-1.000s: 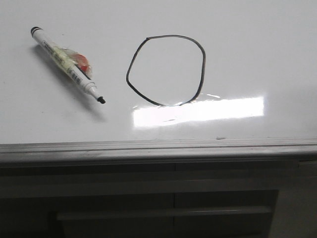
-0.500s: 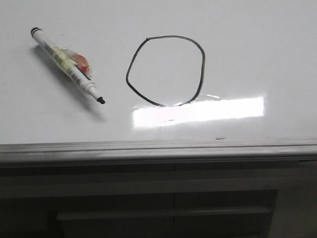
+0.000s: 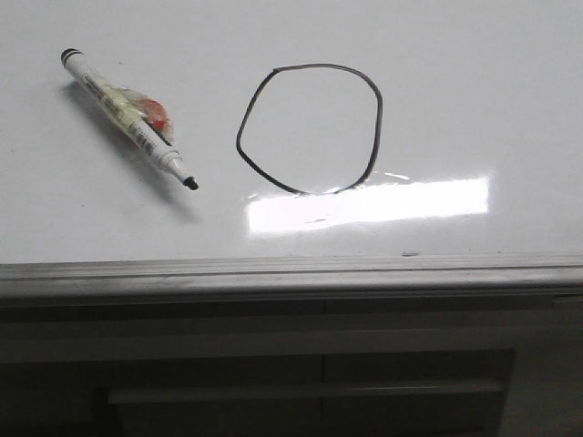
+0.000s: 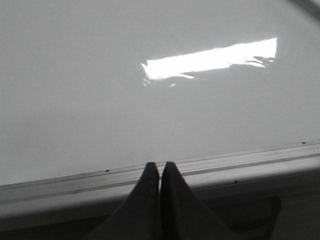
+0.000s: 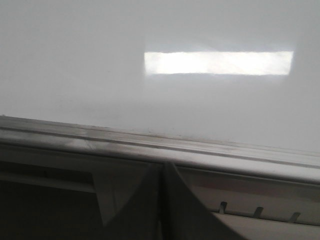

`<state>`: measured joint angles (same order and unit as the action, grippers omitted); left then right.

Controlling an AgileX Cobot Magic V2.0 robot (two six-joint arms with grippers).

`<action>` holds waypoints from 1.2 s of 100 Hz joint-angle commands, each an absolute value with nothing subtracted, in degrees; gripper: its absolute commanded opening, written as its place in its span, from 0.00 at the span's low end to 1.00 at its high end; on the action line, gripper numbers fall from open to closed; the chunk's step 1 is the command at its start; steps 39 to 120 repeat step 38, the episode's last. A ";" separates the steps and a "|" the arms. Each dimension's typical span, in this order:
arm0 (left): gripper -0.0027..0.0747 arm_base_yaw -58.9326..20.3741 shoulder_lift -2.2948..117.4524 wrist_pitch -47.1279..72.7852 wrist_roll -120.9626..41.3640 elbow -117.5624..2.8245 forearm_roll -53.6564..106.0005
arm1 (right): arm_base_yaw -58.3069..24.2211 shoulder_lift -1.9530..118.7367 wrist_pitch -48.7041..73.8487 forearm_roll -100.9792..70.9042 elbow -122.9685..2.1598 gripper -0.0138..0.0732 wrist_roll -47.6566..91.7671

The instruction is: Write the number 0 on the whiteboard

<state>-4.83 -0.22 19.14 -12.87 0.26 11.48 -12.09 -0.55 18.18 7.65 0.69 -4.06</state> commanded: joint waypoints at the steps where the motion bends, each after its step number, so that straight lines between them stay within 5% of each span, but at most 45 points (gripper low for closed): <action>1: 0.01 -4.67 -1.77 16.47 -12.40 2.02 11.85 | -11.75 -1.61 16.99 8.43 1.36 0.08 -3.59; 120: 0.01 -4.67 -1.77 16.47 -12.40 2.02 11.85 | -11.75 -1.61 16.99 8.43 1.36 0.08 -3.59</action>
